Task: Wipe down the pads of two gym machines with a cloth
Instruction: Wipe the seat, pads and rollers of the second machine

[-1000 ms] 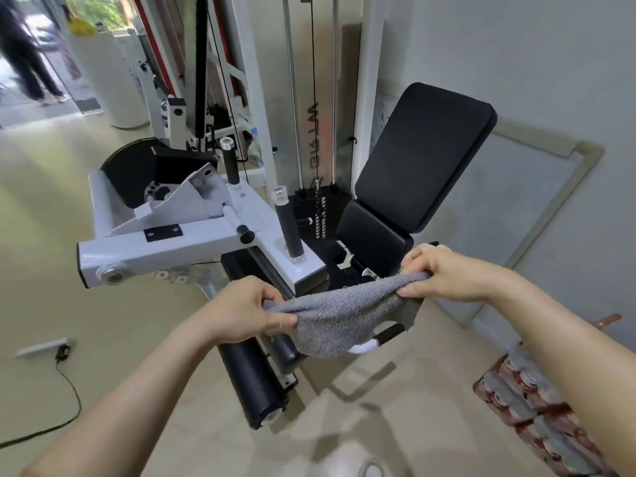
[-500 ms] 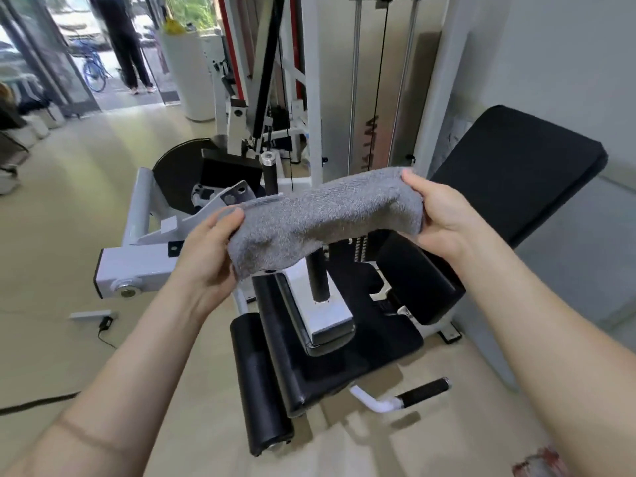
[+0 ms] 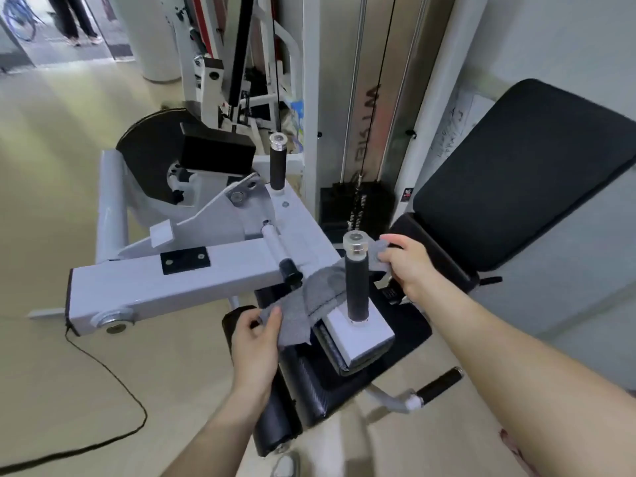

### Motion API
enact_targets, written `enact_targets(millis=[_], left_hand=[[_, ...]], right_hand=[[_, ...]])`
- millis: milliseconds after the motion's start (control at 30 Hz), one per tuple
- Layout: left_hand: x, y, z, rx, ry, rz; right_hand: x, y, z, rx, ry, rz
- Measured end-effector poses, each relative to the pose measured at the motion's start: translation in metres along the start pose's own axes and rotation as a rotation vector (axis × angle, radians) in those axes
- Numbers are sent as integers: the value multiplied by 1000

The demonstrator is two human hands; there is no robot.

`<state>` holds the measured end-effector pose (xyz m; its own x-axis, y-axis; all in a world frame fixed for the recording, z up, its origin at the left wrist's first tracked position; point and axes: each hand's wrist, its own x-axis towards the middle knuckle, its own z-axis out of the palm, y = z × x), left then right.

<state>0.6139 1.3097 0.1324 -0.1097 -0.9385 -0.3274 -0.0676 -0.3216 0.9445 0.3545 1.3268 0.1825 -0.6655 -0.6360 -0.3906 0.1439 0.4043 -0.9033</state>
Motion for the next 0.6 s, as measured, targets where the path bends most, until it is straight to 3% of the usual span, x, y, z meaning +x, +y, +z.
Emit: enact_targets(millis=[200, 267, 333, 433, 500, 600], left_hand=[[35, -19, -17, 125, -171, -67], [40, -12, -21, 251, -170, 12], [40, -5, -24, 421, -155, 225], [36, 3, -22, 611, -368, 583], [35, 4, -14, 683, -533, 678], [36, 6, -3, 719, -672, 707]], right_hand=[[-13, 23, 9, -94, 251, 73], [-22, 20, 10, -126, 364, 0], [-34, 15, 12, -112, 469, -146], [-50, 1, 30, -35, 291, -152], [-52, 2, 42, -92, 114, 20], [-59, 1, 48, -232, 78, 118]])
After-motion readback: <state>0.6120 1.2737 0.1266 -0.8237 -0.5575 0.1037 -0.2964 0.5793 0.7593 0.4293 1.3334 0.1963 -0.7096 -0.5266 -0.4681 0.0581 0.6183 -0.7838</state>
